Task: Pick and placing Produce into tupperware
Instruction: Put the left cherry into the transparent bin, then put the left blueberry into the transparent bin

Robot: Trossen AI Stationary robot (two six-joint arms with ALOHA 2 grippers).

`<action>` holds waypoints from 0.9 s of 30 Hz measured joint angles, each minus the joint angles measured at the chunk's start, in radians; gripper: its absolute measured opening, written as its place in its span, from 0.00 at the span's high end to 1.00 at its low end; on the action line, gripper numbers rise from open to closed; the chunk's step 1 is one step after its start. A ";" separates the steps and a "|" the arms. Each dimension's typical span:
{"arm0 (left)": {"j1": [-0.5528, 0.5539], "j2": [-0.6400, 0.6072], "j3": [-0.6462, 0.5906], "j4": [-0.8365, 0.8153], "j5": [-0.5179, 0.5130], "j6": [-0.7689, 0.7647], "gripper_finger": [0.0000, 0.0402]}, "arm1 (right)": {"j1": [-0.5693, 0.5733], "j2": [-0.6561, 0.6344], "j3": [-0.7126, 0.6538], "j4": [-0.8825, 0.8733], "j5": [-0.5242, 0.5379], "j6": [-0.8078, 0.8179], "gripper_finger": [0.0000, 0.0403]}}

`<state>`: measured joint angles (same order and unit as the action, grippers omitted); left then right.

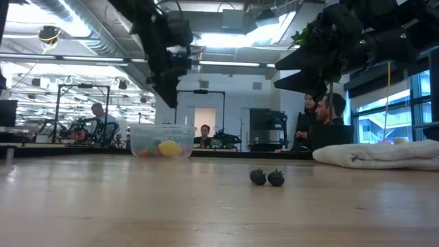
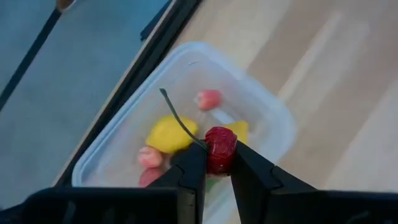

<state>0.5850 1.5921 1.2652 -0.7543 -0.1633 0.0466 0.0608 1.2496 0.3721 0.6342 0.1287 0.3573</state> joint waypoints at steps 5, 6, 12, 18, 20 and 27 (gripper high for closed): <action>0.040 0.064 0.000 0.027 0.053 0.009 0.88 | 0.000 0.000 0.000 -0.004 0.001 0.000 0.38; 0.042 0.076 0.000 0.030 0.054 0.009 0.88 | 0.000 0.000 0.000 -0.005 0.001 0.000 0.38; 0.041 0.138 0.000 0.053 0.054 0.025 0.83 | 0.000 0.000 0.000 -0.004 0.001 0.000 0.38; 0.043 0.171 -0.001 0.077 0.051 0.037 0.75 | 0.000 0.000 0.000 -0.004 0.002 0.005 0.38; 0.044 0.171 -0.001 0.079 0.051 0.042 0.74 | 0.000 0.000 0.000 -0.004 0.002 0.006 0.38; 0.040 0.169 -0.001 0.081 0.050 0.044 0.70 | 0.000 0.000 0.000 -0.003 0.002 0.006 0.38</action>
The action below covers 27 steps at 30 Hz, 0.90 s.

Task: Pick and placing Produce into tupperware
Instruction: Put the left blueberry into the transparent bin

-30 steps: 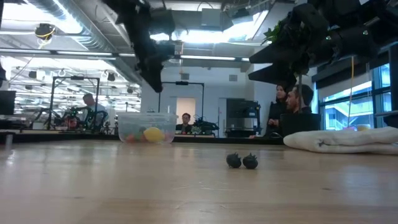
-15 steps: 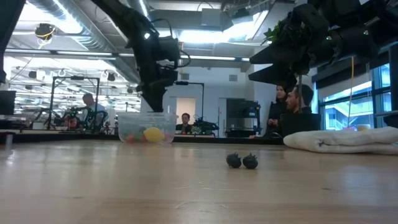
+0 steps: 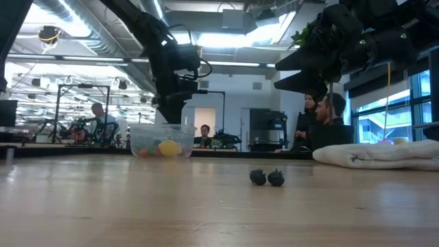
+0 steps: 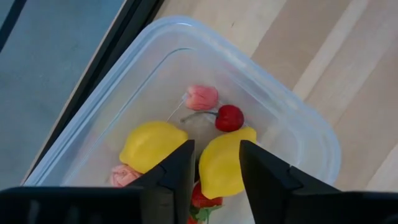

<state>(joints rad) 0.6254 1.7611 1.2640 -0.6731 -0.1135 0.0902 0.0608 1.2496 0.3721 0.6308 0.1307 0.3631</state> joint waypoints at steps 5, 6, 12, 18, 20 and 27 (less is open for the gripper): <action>0.000 -0.011 -0.001 -0.005 0.003 0.032 0.70 | 0.000 0.000 0.000 0.000 0.000 0.001 0.38; 0.000 -0.028 -0.002 -0.010 0.015 0.037 0.70 | 0.000 0.000 0.000 0.000 0.000 0.000 0.38; -0.035 -0.198 -0.002 0.046 0.202 0.078 0.73 | 0.006 0.000 0.000 0.000 -0.009 -0.059 0.38; -0.166 -0.429 -0.098 0.317 0.372 0.072 0.76 | 0.038 0.000 0.000 -0.008 -0.027 -0.082 0.38; -0.229 -0.502 -0.174 0.419 0.374 0.051 0.77 | 0.052 0.000 0.000 -0.013 -0.027 -0.085 0.38; -0.464 -0.612 -0.446 0.749 0.350 0.017 0.81 | 0.112 0.000 0.000 -0.022 -0.027 -0.134 0.38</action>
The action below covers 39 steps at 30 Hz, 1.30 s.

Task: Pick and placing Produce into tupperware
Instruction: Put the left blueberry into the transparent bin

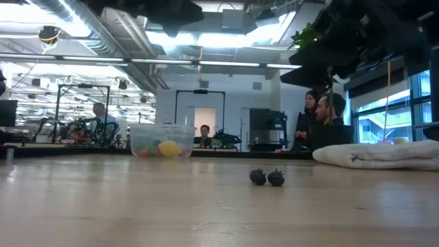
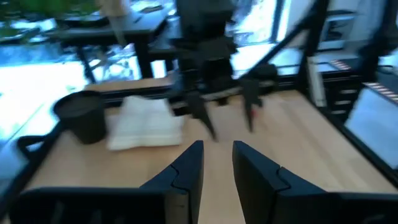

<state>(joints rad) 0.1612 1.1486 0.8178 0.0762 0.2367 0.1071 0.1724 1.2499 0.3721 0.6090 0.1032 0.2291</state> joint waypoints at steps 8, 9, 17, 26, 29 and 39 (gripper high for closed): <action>-0.223 0.031 -0.299 0.439 -0.133 -0.027 0.84 | 0.105 0.000 0.054 -0.062 0.057 -0.051 0.38; -0.243 0.042 -0.324 0.485 -0.149 -0.027 0.85 | 0.113 0.000 0.067 -0.083 0.071 -0.051 0.38; -0.375 0.161 -0.414 0.647 -0.175 -0.053 0.88 | 0.129 0.000 0.097 -0.113 0.088 -0.026 0.38; -0.398 0.302 -0.407 0.754 -0.177 -0.045 0.84 | 0.127 0.000 0.097 -0.114 0.091 -0.025 0.38; -0.398 0.355 -0.407 0.809 -0.196 -0.045 0.76 | 0.123 0.000 0.097 -0.111 0.091 -0.025 0.38; -0.412 0.519 -0.309 0.847 -0.201 -0.130 0.48 | 0.119 0.000 0.097 -0.111 0.091 -0.024 0.38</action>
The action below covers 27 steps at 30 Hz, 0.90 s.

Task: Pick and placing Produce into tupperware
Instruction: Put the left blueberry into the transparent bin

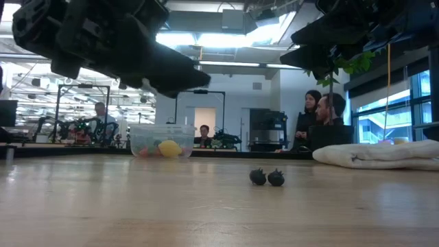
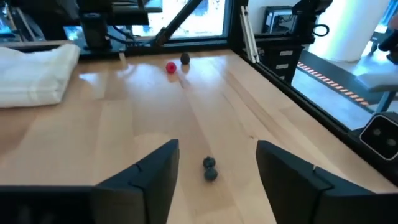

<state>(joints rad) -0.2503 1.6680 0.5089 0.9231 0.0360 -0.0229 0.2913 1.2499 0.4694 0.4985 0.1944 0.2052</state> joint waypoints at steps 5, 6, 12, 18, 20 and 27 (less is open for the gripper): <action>-0.005 0.105 0.072 0.003 0.000 0.038 0.47 | 0.000 0.000 0.000 -0.007 0.000 0.000 0.38; -0.005 0.129 0.089 0.013 0.000 0.040 0.47 | 0.000 0.000 0.000 -0.007 0.000 0.000 0.38; -0.013 0.266 0.175 0.033 0.035 0.078 0.50 | 0.000 0.000 0.000 -0.016 0.000 -0.004 0.38; -0.029 0.376 0.204 0.136 0.031 0.062 0.55 | 0.000 0.000 0.000 -0.017 0.000 -0.005 0.38; -0.029 0.401 0.218 0.145 0.029 0.062 0.57 | 0.000 0.000 0.000 -0.017 0.000 -0.005 0.38; -0.015 0.466 0.256 0.142 0.004 0.033 0.62 | 0.000 0.000 0.000 -0.017 0.000 -0.001 0.38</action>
<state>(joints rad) -0.2652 2.1338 0.7645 1.0651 0.0399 0.0100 0.2909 1.2499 0.4694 0.4812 0.1940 0.2045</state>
